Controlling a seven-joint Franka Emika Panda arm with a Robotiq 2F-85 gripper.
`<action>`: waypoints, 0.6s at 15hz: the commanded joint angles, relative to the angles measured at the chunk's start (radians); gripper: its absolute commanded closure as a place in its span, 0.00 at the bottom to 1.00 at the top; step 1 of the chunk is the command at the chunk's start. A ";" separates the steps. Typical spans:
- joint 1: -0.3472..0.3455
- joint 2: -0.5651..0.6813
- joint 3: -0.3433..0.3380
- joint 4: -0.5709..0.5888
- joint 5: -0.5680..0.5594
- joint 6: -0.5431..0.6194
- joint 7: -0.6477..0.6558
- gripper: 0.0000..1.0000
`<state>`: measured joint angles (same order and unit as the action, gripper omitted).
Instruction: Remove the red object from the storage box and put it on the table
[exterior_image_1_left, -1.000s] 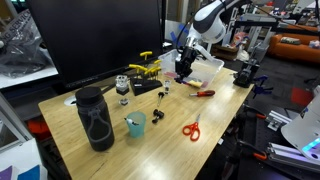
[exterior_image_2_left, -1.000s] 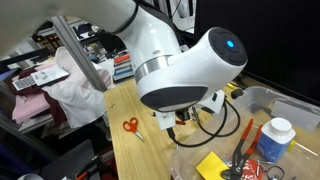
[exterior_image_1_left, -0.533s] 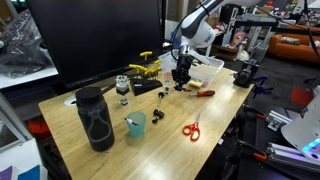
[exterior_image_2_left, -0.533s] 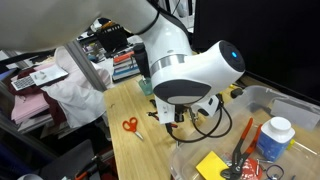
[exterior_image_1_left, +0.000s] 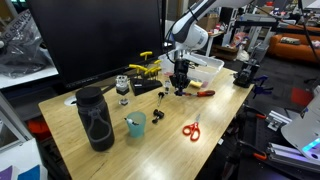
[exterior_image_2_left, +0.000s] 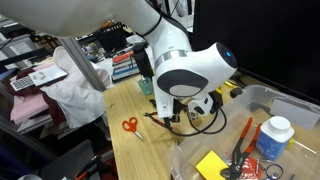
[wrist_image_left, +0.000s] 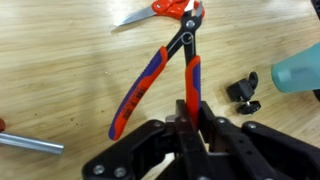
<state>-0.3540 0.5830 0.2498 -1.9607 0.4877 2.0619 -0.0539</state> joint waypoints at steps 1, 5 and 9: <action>0.093 -0.006 -0.095 0.019 0.020 -0.063 -0.005 0.96; 0.138 -0.013 -0.136 0.012 0.039 -0.007 -0.025 0.96; 0.132 0.028 -0.154 0.050 0.100 0.068 -0.052 0.96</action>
<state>-0.2352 0.5848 0.1244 -1.9314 0.5353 2.0729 -0.0687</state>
